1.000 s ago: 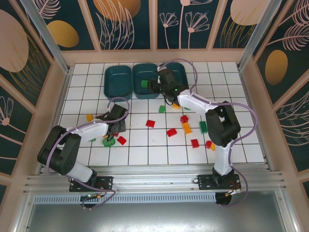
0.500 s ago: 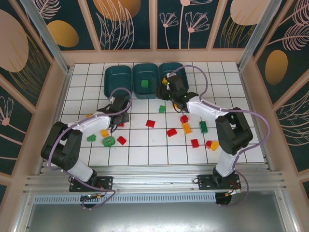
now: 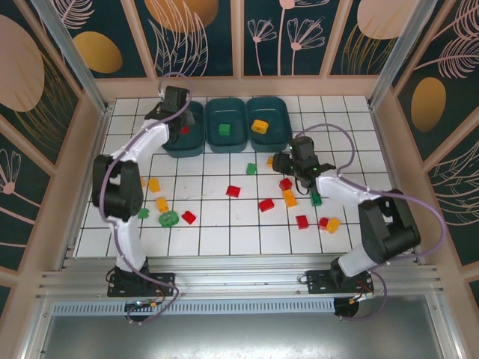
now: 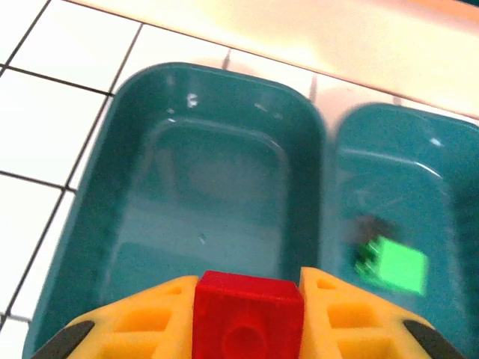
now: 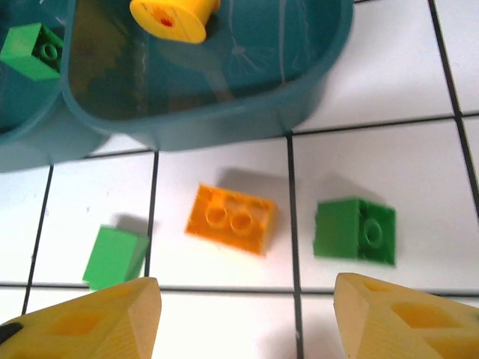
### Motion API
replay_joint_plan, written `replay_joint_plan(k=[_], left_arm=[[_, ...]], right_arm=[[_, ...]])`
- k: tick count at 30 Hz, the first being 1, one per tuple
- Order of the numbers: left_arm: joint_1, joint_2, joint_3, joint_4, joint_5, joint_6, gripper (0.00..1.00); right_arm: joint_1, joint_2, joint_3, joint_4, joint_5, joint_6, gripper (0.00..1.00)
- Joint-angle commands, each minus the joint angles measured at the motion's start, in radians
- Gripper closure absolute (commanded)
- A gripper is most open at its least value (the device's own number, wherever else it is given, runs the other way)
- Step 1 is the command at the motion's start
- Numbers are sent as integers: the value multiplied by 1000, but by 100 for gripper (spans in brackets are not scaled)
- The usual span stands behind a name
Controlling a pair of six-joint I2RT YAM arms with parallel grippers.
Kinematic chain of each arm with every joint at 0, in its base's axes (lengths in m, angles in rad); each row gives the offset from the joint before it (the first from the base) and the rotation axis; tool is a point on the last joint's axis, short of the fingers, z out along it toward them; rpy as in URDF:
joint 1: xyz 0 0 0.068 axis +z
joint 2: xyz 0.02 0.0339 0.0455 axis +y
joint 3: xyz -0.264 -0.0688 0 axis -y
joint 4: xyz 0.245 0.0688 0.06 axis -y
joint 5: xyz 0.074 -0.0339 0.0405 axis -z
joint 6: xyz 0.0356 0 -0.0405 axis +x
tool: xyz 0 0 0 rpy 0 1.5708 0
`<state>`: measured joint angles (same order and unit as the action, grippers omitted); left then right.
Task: Sort the legos into containers by color
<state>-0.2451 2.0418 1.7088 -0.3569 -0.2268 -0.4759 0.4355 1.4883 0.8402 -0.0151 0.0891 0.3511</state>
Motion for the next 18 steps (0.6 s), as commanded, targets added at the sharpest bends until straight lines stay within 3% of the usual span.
replay_joint_plan(k=[1, 5, 9, 11, 18], left_arm=[[10, 130, 141, -126, 54, 40, 96], [31, 228, 239, -147, 88, 39, 86], [43, 283, 306, -162, 94, 46, 78], [50, 292, 318, -163, 100, 46, 73], [60, 225, 275, -137, 100, 55, 35]], right_arm=[[4, -100, -59, -45, 23, 37, 36], [3, -189, -100, -140, 40, 61, 33], [2, -224, -155, -176, -57, 91, 29], [5, -221, -175, -197, -49, 101, 28], [18, -200, -213, -207, -98, 97, 27]])
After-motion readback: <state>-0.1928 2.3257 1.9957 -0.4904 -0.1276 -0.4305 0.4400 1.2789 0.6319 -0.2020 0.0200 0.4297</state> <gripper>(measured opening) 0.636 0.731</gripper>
